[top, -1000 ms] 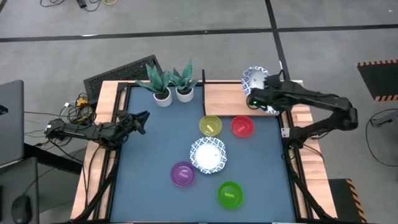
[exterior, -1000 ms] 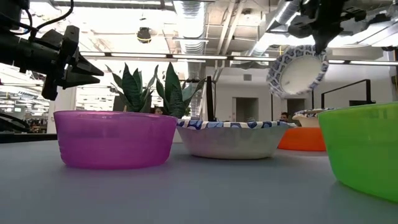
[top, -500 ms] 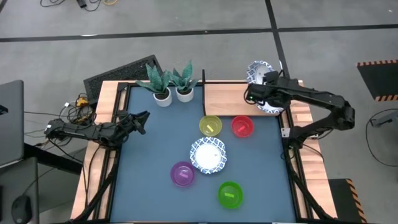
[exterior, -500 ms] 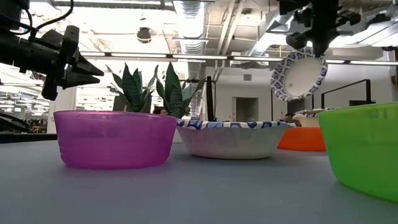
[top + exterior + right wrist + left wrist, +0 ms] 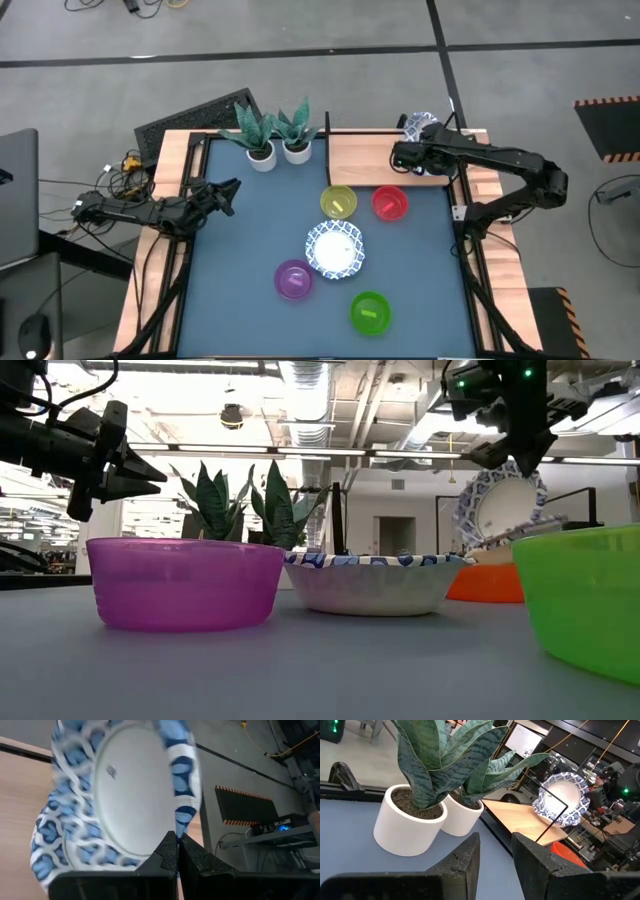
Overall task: Place and stack bowls onto a shelf
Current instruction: Stack the white patterned bowl on the white patterned bowl on the shelf
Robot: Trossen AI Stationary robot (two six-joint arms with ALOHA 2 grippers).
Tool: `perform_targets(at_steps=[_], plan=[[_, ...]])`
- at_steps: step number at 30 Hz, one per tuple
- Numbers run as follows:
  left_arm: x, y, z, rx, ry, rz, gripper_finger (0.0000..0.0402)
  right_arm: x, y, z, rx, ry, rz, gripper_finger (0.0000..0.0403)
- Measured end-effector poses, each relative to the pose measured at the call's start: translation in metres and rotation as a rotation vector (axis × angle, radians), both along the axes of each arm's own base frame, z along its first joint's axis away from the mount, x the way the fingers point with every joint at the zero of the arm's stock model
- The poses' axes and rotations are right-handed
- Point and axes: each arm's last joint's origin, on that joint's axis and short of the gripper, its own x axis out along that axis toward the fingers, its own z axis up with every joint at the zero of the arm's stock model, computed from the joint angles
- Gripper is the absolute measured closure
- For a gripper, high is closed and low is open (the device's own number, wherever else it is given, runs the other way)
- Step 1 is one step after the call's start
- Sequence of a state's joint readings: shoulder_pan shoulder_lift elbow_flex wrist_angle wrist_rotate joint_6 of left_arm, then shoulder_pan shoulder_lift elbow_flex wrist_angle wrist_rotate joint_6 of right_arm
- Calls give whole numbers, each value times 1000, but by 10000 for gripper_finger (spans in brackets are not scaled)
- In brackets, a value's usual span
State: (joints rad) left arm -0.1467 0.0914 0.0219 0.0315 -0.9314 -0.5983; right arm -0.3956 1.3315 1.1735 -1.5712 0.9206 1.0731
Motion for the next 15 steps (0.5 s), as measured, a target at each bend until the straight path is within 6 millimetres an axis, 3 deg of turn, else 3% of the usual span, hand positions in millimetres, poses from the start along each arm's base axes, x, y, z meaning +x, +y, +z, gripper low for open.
perform_targets(at_steps=[15], plan=[[-1,1,-1,14,18,55,303,11,14,-1,32,-38,91,381]])
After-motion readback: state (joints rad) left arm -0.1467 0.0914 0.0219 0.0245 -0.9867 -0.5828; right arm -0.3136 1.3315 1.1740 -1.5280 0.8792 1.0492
